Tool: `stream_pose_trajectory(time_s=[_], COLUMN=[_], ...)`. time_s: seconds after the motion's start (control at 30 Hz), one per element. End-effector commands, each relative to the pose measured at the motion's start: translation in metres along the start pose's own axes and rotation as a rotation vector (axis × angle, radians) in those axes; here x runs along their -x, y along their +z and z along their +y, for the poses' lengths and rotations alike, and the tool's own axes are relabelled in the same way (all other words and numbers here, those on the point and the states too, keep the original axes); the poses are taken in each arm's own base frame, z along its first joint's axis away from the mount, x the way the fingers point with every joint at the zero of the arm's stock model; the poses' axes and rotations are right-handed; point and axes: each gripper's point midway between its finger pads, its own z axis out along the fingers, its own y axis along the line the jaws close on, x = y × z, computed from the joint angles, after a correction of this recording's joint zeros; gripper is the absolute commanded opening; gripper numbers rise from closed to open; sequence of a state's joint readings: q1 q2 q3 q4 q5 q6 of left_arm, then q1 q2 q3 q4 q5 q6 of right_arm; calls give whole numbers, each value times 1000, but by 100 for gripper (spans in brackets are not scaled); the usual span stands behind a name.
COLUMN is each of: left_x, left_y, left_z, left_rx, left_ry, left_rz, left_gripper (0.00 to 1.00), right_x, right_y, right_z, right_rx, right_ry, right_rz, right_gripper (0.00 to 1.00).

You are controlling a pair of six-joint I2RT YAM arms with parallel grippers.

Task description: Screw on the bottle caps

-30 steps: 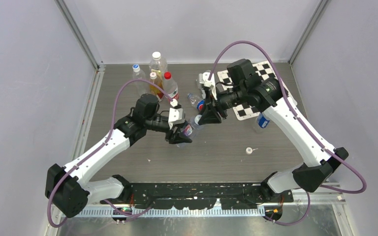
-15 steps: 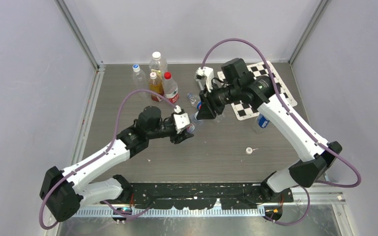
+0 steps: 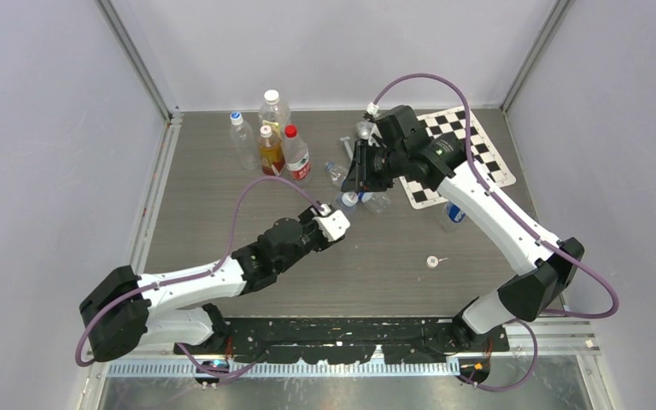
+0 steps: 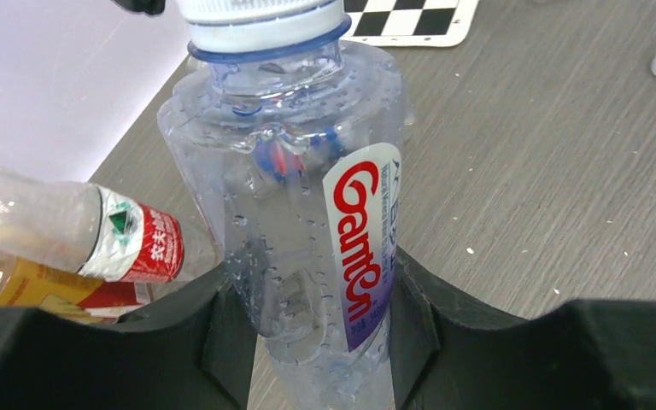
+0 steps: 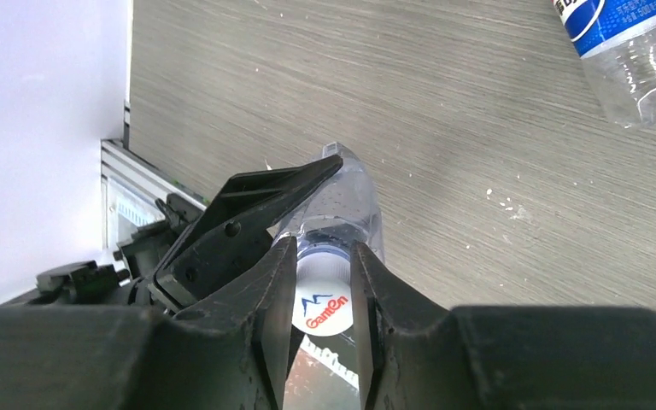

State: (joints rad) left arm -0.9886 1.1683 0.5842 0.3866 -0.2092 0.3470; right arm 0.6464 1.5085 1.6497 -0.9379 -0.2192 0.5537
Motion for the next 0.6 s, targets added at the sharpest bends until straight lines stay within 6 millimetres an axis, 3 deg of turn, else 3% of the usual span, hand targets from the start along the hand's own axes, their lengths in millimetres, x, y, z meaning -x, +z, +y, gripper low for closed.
stream_pose_trajectory(time_s=[0.0,0.07,0.13,0.37,0.57], left_x=[54,50,46,46,50], left_y=[-4,-4,-4,1,7], left_z=[42,39,35,20,11], left_rx=[208,202,188,114,66], left_ry=[-154,-197,-230,-282,-298], left_rz=[-203,-195,-189,-188,-189], left_gripper=[0,0,0,0,0], right_x=[17,26,31,30,30], right_y=[-22,-33,-41,-35,-25], right_z=[1,4,10,16,21], right_rx=[-17,-8,22,84,101], right_ry=[62,44,26,-9,-62], right_rz=[-130,-188,-227,-255,-260], right_gripper=[38,59,68,72,68])
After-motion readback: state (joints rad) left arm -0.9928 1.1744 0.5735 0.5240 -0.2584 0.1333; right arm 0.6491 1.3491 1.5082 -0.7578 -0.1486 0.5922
